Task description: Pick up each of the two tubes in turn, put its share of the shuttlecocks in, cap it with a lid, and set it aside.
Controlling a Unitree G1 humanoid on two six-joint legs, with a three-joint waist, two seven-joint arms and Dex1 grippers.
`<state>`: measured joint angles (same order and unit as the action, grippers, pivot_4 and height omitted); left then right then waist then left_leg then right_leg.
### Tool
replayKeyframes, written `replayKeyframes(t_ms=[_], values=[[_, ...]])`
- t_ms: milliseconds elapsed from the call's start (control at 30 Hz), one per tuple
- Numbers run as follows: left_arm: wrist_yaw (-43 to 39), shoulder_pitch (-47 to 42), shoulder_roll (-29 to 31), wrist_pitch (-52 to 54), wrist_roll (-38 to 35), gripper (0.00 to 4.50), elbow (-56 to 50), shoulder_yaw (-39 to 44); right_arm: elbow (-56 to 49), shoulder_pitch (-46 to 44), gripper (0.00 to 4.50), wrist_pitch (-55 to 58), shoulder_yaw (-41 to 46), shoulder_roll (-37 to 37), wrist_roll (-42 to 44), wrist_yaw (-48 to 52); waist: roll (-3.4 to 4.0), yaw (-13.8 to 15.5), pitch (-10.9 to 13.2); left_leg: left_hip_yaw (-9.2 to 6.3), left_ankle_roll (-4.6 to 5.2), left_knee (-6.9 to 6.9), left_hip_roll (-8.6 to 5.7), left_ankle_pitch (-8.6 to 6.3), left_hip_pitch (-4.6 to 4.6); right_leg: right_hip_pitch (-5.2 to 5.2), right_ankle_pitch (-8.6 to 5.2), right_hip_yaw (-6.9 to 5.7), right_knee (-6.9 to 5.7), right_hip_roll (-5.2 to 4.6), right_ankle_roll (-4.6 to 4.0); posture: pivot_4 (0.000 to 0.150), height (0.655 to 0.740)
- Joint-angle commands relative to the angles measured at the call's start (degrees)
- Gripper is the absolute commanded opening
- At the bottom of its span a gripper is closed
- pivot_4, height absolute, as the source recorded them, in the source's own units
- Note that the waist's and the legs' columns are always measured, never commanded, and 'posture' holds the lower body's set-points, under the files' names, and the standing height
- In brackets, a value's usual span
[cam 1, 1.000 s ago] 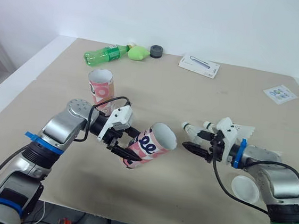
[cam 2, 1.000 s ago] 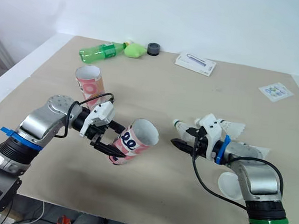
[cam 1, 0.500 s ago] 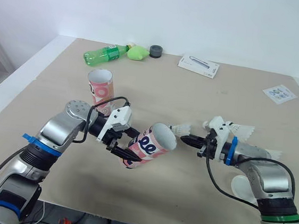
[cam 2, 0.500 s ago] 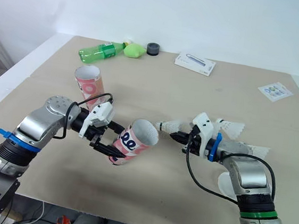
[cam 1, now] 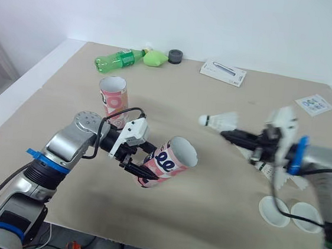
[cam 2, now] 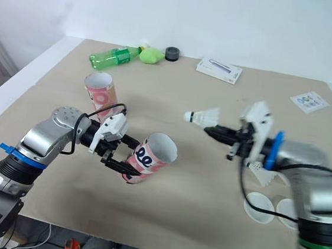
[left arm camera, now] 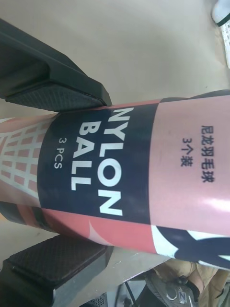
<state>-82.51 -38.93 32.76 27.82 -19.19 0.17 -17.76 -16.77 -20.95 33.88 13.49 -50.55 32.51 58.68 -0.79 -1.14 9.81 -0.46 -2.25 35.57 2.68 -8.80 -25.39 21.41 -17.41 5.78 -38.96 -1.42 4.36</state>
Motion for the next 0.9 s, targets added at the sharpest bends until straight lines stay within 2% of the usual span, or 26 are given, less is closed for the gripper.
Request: replayKeyframes(t_ms=[33, 133, 267, 600, 633, 667, 700, 733, 767, 833, 900], values=[[-0.1, 0.0, 0.1, 0.0, 0.2, 3.23, 0.0, -0.8, -9.9, 3.3, 0.14, 0.0, 8.7, -7.5, 5.3, 7.8, -0.02, 0.0, 0.0, -0.01, -0.01, -0.01, 0.01, -0.02, 0.01, 0.0, -0.02, -0.01, 0.0, 0.01, -0.02, 0.15, 0.7203], [-0.2, -0.2, -0.1, 0.0, 0.2, 3.23, 0.3, -0.8, -12.7, 3.6, 0.14, 0.6, 9.2, -10.6, 6.3, 9.1, -0.06, -0.2, 0.0, -0.08, -0.03, -0.06, 0.06, -0.07, 0.07, -0.06, -0.1, -0.09, 0.02, 0.06, -0.1, 0.15, 0.7203], [-0.3, -0.8, -0.5, -0.5, 0.5, 3.23, 1.1, -0.9, -16.0, 4.0, 0.14, -0.6, 5.2, -13.0, 5.1, 10.2, -0.08, -0.2, 0.0, -0.04, -0.03, -0.01, 0.05, -0.06, 0.09, -0.06, -0.07, -0.05, 0.01, 0.02, -0.08, 0.15, 0.7203], [-0.1, -0.9, -1.1, -0.5, 0.4, 3.23, 1.2, -0.9, -17.0, -4.5, 0.14, -1.0, -9.7, -11.1, 2.2, 8.7, -0.09, -0.2, 0.0, -0.02, -0.04, -0.01, 0.05, -0.06, 0.06, -0.01, -0.09, -0.04, 0.01, -0.01, -0.09, 0.15, 0.7203], [-0.1, -0.9, -1.2, -0.4, 0.3, 3.23, 1.1, -0.9, -16.4, -5.9, 0.66, -0.4, -10.7, -10.4, 2.4, 8.5, -0.09, -0.2, 0.0, -0.02, -0.03, -0.01, 0.05, -0.06, 0.05, -0.01, -0.08, -0.05, 0.01, -0.01, -0.09, 0.15, 0.7203], [0.0, -0.9, -1.2, -0.3, 0.3, 3.23, 1.0, -0.9, -15.9, -7.0, 0.69, 0.2, -11.5, -10.0, 2.4, 8.3, -0.1, -0.2, 0.0, -0.02, -0.04, 0.0, 0.05, -0.06, 0.05, -0.01, -0.08, -0.05, 0.01, 0.0, -0.09, 0.15, 0.7203], [0.1, -0.8, -1.3, -0.3, 0.3, 3.23, 0.9, -0.9, -15.7, -7.7, 1.15, 0.5, -12.0, -9.9, 2.4, 8.4, -0.1, -0.2, 0.0, -0.03, -0.04, -0.01, 0.05, -0.06, 0.05, 0.01, -0.08, -0.05, 0.01, 0.0, -0.1, 0.15, 0.7203], [0.1, -0.8, -1.3, -0.2, 0.3, 3.23, 0.8, -0.9, -15.5, -8.2, 1.43, 0.9, -12.2, -9.9, 2.4, 8.1, -0.11, -0.1, 0.0, -0.03, -0.04, -0.01, 0.05, -0.06, 0.05, 0.01, -0.08, -0.06, 0.01, 0.0, -0.1, 0.15, 0.7203], [0.2, -0.7, -1.3, -0.2, 0.2, 3.23, 0.7, -0.9, -15.3, -8.7, 1.95, 1.6, -11.7, -9.9, 3.0, 7.7, -0.11, -0.1, 0.0, -0.05, -0.04, -0.01, 0.05, -0.06, 0.02, 0.01, -0.09, -0.09, 0.01, -0.01, -0.11, 0.15, 0.7203], [0.3, -0.6, -1.3, 0.0, 0.1, 3.23, 0.5, -0.8, -15.5, -8.2, 2.69, 2.8, -8.9, -10.4, 5.9, 8.1, -0.11, 0.0, 0.0, -0.04, -0.04, -0.02, 0.04, -0.06, 0.0, 0.01, -0.1, -0.09, 0.02, -0.03, -0.13, 0.15, 0.7203], [0.4, -0.3, -1.4, -0.1, 0.1, 3.23, 0.4, -0.8, -15.8, -5.9, 2.69, 4.6, -4.3, -11.4, 9.7, 9.1, -0.11, 0.0, 0.0, -0.05, -0.04, -0.03, 0.03, -0.06, -0.01, 0.01, -0.08, -0.09, 0.02, -0.03, -0.15, 0.15, 0.7203]])
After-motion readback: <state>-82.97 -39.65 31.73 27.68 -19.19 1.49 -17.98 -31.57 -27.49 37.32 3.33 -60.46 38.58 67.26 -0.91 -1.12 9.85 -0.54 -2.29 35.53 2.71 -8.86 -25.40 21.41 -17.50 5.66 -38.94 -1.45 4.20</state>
